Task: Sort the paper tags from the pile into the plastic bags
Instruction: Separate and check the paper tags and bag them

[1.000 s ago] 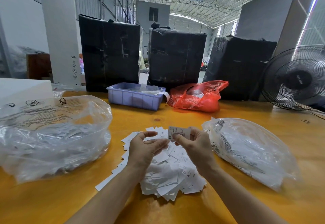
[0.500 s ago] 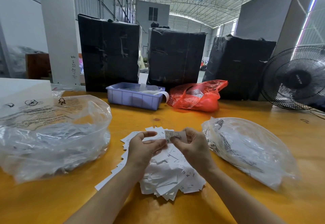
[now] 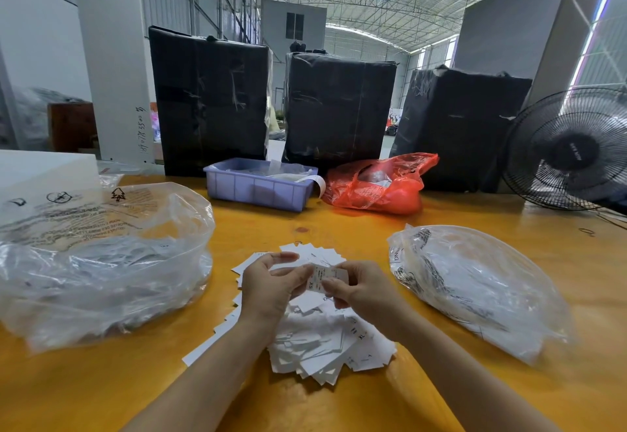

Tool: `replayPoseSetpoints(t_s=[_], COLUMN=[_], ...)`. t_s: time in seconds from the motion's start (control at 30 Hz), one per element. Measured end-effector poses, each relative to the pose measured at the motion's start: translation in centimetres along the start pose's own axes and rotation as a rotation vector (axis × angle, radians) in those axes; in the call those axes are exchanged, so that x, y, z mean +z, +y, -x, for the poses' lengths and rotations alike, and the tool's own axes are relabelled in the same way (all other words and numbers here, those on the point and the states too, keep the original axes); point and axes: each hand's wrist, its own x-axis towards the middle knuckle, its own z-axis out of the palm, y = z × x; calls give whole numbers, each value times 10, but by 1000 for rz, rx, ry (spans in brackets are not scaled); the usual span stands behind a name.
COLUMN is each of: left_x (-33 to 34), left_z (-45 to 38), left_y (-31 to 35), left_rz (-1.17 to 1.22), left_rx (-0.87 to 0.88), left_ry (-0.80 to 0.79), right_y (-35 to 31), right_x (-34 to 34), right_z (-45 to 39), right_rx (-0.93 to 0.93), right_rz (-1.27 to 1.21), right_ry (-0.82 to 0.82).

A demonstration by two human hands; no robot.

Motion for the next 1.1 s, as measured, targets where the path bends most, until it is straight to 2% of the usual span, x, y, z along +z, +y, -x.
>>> replayPoseSetpoints(t_s=[0.17, 0.3, 0.47, 0.63, 0.8, 0.87, 0.93, 1.1], left_x=[-1, 1, 7, 13, 19, 21, 21, 9], left_z=[3, 2, 6, 13, 18, 19, 19, 11], left_y=[1, 0, -1, 3, 7, 8, 10, 8], left_rz=[-5, -63, -82, 46, 290, 307, 288, 23], left_rx=[44, 53, -16, -90, -185, -192, -183, -134], left_ry=[58, 51, -4, 40, 40, 6, -21, -46], right_y=[1, -1, 1, -2, -10, -11, -9, -5], right_x=[1, 0, 0, 5, 11, 14, 10, -8], right_z=[0, 1, 0, 2, 8, 8, 5, 0], right_rx=[0, -49, -105, -104, -227, -221, -174, -56], right_rz=[4, -60, -110, -39, 84, 48, -12, -140], right_ry=[-42, 16, 90, 90, -46, -29, 54, 189])
